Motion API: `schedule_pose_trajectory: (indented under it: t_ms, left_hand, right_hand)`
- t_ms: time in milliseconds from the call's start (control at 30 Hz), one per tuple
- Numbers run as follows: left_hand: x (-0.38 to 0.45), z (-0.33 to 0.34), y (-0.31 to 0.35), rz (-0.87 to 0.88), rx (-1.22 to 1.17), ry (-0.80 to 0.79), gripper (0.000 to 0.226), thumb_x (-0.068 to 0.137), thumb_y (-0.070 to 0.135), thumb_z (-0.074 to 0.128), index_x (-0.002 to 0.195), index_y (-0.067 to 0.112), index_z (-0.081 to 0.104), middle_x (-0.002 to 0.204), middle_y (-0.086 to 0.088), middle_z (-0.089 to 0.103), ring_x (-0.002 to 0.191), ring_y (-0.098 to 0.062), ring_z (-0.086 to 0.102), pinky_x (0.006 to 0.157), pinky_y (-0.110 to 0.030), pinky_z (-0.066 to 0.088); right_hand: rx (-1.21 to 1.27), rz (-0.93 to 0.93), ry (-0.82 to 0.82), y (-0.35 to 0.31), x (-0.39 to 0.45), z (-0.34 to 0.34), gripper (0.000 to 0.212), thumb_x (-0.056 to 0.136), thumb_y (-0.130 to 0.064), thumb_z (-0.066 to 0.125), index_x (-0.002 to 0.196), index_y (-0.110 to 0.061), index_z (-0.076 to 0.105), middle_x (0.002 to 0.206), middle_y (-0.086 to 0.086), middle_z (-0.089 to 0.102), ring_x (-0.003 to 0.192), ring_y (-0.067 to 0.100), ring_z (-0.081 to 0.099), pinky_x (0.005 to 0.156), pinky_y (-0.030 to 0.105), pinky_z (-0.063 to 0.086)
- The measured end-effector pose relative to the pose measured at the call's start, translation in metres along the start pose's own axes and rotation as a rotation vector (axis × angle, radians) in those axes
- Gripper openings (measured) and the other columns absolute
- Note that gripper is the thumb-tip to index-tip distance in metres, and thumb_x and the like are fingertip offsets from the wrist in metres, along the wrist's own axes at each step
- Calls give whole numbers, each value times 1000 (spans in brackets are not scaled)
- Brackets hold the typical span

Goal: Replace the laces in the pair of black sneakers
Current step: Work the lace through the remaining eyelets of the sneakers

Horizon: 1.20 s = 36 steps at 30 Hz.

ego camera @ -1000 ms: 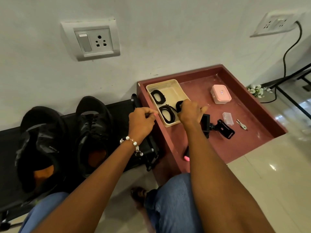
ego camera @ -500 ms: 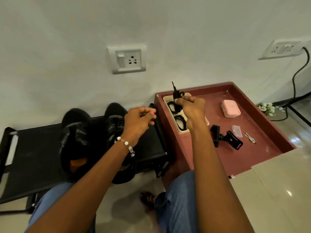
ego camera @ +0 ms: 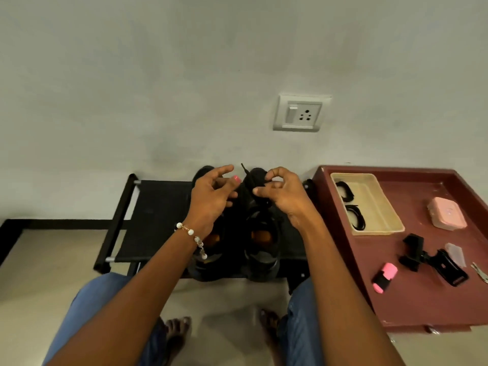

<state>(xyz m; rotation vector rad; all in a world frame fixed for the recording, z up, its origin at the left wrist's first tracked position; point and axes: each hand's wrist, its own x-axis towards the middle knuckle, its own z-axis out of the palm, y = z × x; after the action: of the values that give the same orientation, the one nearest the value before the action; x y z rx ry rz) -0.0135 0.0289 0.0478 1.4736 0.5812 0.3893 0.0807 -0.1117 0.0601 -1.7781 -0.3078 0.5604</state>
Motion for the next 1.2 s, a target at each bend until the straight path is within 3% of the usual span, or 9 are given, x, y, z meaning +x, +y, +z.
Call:
schedule_pose_trajectory:
  t_ms: [133,267,467,533,700,800,900,1033,1200]
  left_hand:
    - [10,-25,-1,-16,20,40,30,88,18,70,117,18,67,90,-7,69,68,-13,63,63,-25,55]
    - [25,-37,-5,-83,33,84,21,85,13,72,105,8,71,81,-7,71,61,-12,63,58,-21,53]
    - [42,-47,-6,-186,-113,209,8,81,7,76,86,5,70,76,-9,68,61,-15,62,54,-22,51]
    - [43,-48,-3,-188,-181,209,9,80,5,76,87,7,69,73,-7,67,59,-14,60,54,-22,52]
    - [47,-48,1,-140,-185,208,7,81,4,74,88,7,73,74,-7,70,60,-14,61,57,-20,52]
    - [49,-46,4,-125,-104,178,1,82,9,75,81,9,75,78,-10,73,66,-17,66,62,-23,54]
    - [51,-47,4,-72,16,147,6,81,18,76,82,12,76,79,-7,74,72,-17,71,60,-25,52]
    - [57,-60,2,-44,171,189,7,79,24,78,80,18,76,75,1,73,61,-4,61,56,-18,45]
    - [56,-71,-3,-128,161,106,9,79,23,77,81,15,74,75,0,71,62,-8,59,48,-17,45]
  right_hand:
    - [-172,-34,-144,1,13,28,30,76,-1,79,85,-18,56,59,-9,50,54,2,53,61,21,48]
    - [-310,-107,-206,-2,25,51,28,74,-9,81,83,-26,60,73,0,62,71,15,60,75,40,54]
    - [-313,-66,-213,-8,38,58,22,78,-8,76,84,-24,62,82,10,66,77,22,63,80,43,55]
    - [-307,-21,-174,-6,39,55,18,80,-13,76,84,-24,62,78,2,67,78,19,66,82,43,55]
    - [-967,-221,155,-3,40,51,18,89,-34,66,103,-24,62,106,-6,63,110,21,52,91,41,31]
    - [-595,-387,12,-5,43,61,35,86,-34,72,116,-18,64,114,-6,66,108,13,58,92,30,46]
    - [-348,-395,-102,-5,44,78,34,86,-24,73,118,-13,67,110,-4,70,101,3,63,83,9,46]
    - [-115,-300,-66,1,52,83,10,87,-15,72,93,-10,76,78,11,73,64,14,62,69,29,54]
    - [86,-128,-245,7,54,93,16,85,-18,74,95,-6,76,88,12,75,79,22,71,70,32,58]
